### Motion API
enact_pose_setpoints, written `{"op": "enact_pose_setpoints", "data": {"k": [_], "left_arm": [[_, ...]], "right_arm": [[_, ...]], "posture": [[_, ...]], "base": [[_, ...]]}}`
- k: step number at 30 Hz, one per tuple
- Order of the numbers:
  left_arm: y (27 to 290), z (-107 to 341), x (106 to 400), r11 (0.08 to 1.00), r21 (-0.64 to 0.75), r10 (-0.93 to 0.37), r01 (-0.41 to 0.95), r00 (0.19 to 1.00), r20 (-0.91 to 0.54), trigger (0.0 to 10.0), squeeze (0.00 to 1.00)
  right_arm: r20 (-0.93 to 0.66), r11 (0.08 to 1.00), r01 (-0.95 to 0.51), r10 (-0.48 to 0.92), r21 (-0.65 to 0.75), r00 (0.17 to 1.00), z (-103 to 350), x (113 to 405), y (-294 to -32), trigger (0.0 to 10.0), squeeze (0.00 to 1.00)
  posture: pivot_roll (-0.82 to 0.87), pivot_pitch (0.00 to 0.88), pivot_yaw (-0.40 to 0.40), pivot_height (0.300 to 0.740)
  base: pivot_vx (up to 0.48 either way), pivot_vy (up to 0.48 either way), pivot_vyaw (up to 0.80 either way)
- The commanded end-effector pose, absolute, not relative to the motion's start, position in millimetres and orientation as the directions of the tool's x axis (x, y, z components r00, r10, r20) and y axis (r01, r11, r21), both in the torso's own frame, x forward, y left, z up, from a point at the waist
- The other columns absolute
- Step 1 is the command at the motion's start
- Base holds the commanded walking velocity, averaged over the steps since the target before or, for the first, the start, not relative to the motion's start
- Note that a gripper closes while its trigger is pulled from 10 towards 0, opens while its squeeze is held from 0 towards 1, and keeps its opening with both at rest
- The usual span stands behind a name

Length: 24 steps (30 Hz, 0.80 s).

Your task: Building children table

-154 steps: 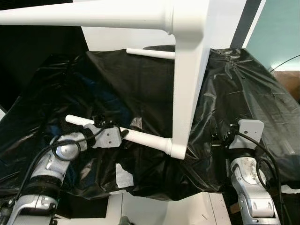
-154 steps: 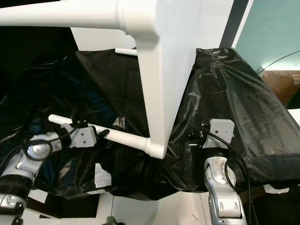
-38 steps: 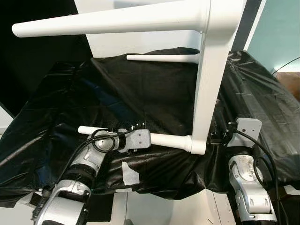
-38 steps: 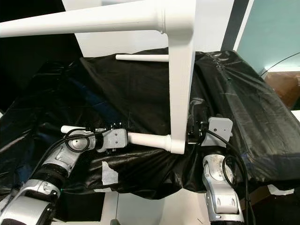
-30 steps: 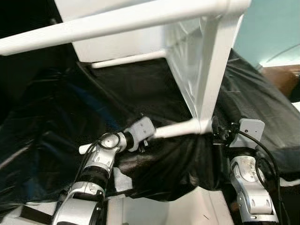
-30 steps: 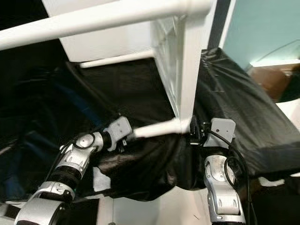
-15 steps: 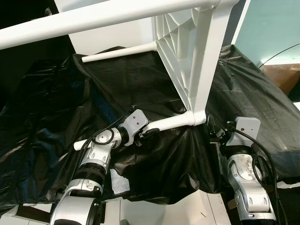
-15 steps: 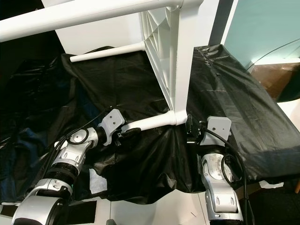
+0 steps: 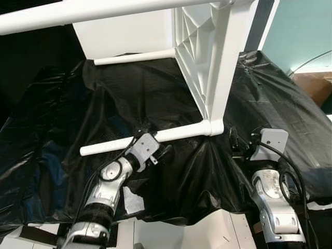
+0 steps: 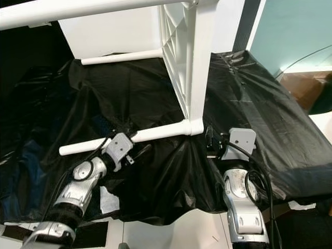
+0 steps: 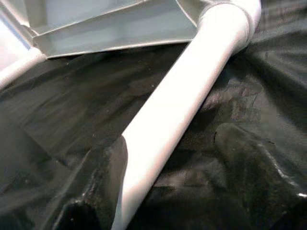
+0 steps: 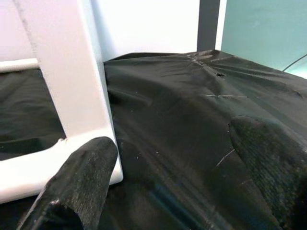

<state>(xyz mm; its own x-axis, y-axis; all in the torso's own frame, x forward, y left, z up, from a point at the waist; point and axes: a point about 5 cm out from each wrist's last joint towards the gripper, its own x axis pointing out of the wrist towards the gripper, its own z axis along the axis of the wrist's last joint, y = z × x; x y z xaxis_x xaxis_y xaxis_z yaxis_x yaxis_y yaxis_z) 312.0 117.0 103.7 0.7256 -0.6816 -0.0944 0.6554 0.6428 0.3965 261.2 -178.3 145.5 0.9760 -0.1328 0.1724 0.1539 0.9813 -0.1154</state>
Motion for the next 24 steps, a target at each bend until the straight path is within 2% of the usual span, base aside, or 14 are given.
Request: {"op": "enact_pose_setpoints", "data": {"k": [1, 3, 5, 8, 14, 17, 20, 24], "left_arm": [[111.3, 93.7, 291.8, 0.409, 0.296, -0.861, 0.863, 0.472, -0.188, 10.0, 0.00], [112.6, 93.0, 283.8, 0.370, 0.267, -0.889, 0.890, 0.423, -0.175, 10.0, 0.00], [113.6, 95.0, 278.8, 0.384, 0.241, -0.896, 0.891, 0.423, -0.137, 10.0, 0.00], [114.6, 117.0, 281.7, 0.455, 0.171, -0.888, 0.874, 0.460, 0.011, 10.0, 0.00], [117.4, 136.3, 295.3, 0.534, 0.204, -0.845, 0.821, 0.526, 0.095, 10.0, 0.00], [128.7, 145.0, 311.3, 0.726, 0.130, -0.687, 0.676, 0.701, 0.194, 10.0, 0.00], [142.4, 146.7, 317.2, 0.868, -0.069, -0.458, 0.492, 0.846, 0.274, 10.0, 0.00], [149.6, 138.4, 316.4, 0.914, -0.144, -0.337, 0.379, 0.908, 0.250, 10.0, 0.00]], "right_arm": [[0.153, 0.982, 0.150, -0.132, -0.112, 0.979, 141.9, 260.8, -177.4, 10.0, 0.00], [0.149, 0.982, 0.149, -0.131, -0.113, 0.980, 141.4, 260.7, -177.3, 10.0, 0.00], [0.148, 0.983, 0.146, -0.128, -0.115, 0.981, 141.4, 260.5, -176.9, 10.0, 0.00], [0.145, 0.982, 0.144, -0.126, -0.120, 0.981, 141.2, 260.9, -177.8, 10.0, 0.00], [0.145, 0.982, 0.142, -0.124, -0.125, 0.982, 141.7, 261.4, -178.0, 10.0, 0.00], [0.144, 0.981, 0.150, -0.132, -0.124, 0.981, 141.1, 260.1, -179.1, 10.0, 0.00], [0.144, 0.981, 0.153, -0.135, -0.121, 0.980, 140.3, 258.9, -178.7, 10.0, 0.00], [0.146, 0.983, 0.142, -0.124, -0.120, 0.982, 141.1, 262.1, -176.8, 10.0, 0.00]], "posture": [[-0.07, 0.029, 0.031, 0.740], [-0.07, 0.029, 0.031, 0.740], [-0.07, 0.028, 0.030, 0.740], [-0.07, 0.030, 0.022, 0.740], [-0.08, 0.030, 0.023, 0.740], [-0.08, 0.031, 0.027, 0.740], [-0.08, 0.031, 0.027, 0.740], [-0.07, 0.027, 0.023, 0.740]], "base": [[0.000, 0.000, 0.00], [0.000, 0.000, 0.00], [0.000, 0.000, 0.00], [0.000, 0.000, 0.00], [0.000, 0.000, 0.00], [0.000, 0.000, 0.00], [0.000, 0.000, 0.00], [0.000, 0.000, 0.00]]}}
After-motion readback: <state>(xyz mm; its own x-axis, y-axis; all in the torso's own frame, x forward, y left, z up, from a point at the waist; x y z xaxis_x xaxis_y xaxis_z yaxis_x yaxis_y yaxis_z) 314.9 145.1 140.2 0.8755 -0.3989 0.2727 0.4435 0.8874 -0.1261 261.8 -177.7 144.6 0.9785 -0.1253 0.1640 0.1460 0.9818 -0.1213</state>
